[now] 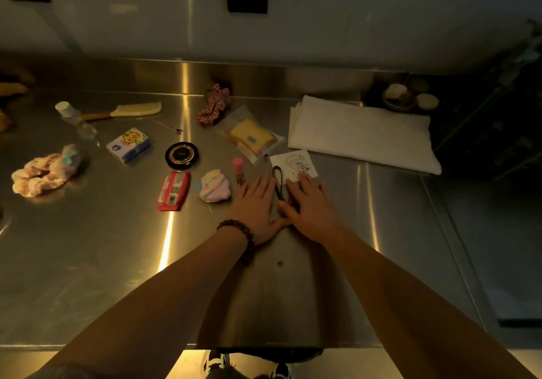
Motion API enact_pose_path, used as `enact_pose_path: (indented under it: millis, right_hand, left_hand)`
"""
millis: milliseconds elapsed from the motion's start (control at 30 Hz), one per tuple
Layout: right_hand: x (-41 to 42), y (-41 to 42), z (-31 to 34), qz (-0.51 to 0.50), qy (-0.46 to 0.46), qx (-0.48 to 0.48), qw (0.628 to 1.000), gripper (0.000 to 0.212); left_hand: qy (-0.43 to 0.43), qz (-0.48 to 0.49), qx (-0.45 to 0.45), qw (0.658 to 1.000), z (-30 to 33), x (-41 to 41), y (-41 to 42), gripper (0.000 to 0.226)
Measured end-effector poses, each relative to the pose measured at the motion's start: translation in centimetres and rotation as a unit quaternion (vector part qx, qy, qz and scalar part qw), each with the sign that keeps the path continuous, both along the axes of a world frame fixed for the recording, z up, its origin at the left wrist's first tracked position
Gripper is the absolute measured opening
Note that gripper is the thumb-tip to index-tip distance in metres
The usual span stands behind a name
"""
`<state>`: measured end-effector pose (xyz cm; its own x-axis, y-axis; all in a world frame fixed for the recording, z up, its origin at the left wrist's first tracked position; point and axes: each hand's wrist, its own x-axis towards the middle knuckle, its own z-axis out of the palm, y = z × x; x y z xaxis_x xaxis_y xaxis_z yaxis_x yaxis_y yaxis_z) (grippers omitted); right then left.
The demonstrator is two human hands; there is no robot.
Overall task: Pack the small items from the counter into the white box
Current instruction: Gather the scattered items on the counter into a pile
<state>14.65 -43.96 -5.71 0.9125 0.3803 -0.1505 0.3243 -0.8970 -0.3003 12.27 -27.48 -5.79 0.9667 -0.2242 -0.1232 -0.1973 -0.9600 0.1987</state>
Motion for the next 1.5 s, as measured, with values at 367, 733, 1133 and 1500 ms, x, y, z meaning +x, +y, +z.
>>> enact_pose_path:
  millis: [367,733,1133,1500]
  right_hand:
    - [-2.6,0.1,1.5,-0.028,-0.074,0.129,0.988,0.052]
    - [-8.9,9.9,3.7,0.058,-0.058,0.145,0.986,0.037]
    - [-11.0,32.6,4.1,0.191,-0.080,0.124,0.970,0.041]
    - [-7.9,52.4,2.0,0.162,-0.094,-0.076,0.979,0.056]
  left_hand:
    - [-0.055,0.082,-0.067,0.993,2.2,-4.4,1.4,0.077]
    - [-0.103,0.269,-0.031,0.957,4.7,-14.2,13.1,0.069]
    - [-0.131,0.365,-0.006,0.922,4.1,-18.7,34.5,0.076]
    - [-0.019,0.304,-0.024,0.952,-0.8,-16.1,51.1,0.091]
